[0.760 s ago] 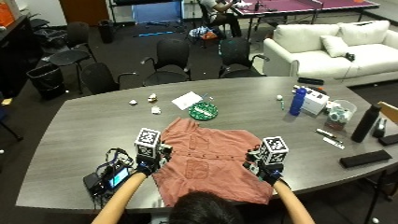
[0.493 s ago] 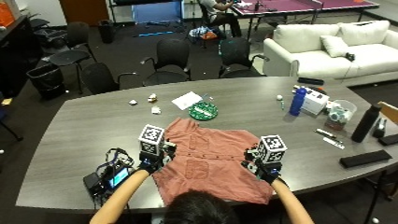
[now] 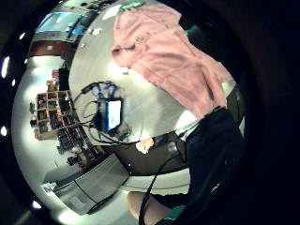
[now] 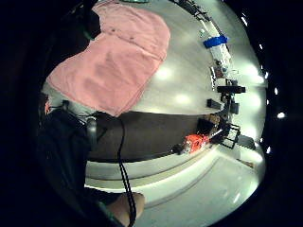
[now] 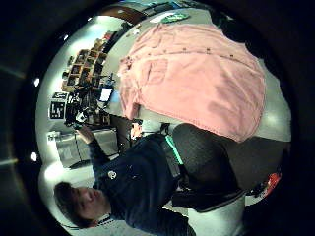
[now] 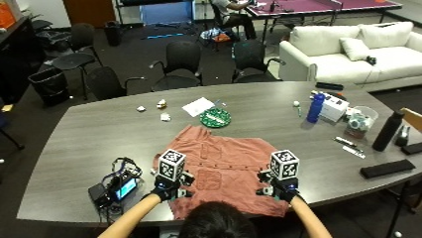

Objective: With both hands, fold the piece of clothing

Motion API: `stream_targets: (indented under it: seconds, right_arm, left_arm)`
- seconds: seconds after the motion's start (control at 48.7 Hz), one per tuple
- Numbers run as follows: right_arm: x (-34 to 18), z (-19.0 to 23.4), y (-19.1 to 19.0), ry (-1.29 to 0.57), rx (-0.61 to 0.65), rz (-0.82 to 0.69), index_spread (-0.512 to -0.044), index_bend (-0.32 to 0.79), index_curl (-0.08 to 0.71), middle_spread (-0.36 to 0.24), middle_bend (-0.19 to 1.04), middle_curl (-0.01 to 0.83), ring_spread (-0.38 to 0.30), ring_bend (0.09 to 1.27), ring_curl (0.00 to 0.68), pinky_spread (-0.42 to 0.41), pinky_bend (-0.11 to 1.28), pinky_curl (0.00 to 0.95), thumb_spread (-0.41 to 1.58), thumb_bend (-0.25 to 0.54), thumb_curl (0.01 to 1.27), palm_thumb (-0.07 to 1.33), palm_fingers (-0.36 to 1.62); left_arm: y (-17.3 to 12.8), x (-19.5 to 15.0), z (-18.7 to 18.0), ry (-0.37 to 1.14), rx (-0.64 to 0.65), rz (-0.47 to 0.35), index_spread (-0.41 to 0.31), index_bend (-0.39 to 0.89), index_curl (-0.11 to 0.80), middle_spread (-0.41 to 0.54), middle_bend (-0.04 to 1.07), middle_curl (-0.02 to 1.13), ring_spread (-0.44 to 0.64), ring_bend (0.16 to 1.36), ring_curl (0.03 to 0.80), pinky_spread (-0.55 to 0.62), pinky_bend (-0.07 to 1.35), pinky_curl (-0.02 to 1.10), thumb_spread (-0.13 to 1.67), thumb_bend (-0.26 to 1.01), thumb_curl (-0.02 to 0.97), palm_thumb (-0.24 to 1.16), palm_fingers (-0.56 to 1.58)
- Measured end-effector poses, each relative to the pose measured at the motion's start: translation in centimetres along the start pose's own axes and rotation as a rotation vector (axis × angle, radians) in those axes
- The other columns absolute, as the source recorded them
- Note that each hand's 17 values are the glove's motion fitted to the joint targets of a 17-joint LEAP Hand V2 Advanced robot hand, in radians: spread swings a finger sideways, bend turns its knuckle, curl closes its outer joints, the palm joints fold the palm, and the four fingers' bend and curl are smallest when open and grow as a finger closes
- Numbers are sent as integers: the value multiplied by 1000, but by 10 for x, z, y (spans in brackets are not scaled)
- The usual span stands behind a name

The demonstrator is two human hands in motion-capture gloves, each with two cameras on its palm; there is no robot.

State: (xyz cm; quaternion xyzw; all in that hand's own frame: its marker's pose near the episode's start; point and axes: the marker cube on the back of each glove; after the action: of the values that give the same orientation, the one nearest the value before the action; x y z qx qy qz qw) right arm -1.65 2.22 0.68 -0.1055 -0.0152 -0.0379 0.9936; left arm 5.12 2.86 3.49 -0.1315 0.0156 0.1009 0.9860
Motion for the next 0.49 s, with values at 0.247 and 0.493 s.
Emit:
stream_targets:
  seconds: [0.247, 0.493]
  right_arm:
    - [12, 66, -18, 52, -197, 19, -339, 73, 198, -39, 168, 306, -34, 455, 320, 126, 479, 351, 1142, 40, 255, 459, 450]
    - [22, 122, -33, 107, -427, 94, -342, 89, 170, -1, 175, 302, 1, 489, 335, 165, 579, 377, 1077, -18, 285, 492, 322]
  left_arm:
    - [-30, 4, 88, 54, -144, 46, 3, 66, 284, 170, 123, 239, 274, 568, 309, 249, 417, 362, 1028, -44, 243, 138, 220]
    - [-26, 3, 124, 89, -321, -7, 35, 81, 219, 286, 164, 226, 373, 679, 321, 338, 554, 385, 907, -31, 280, 109, 58]
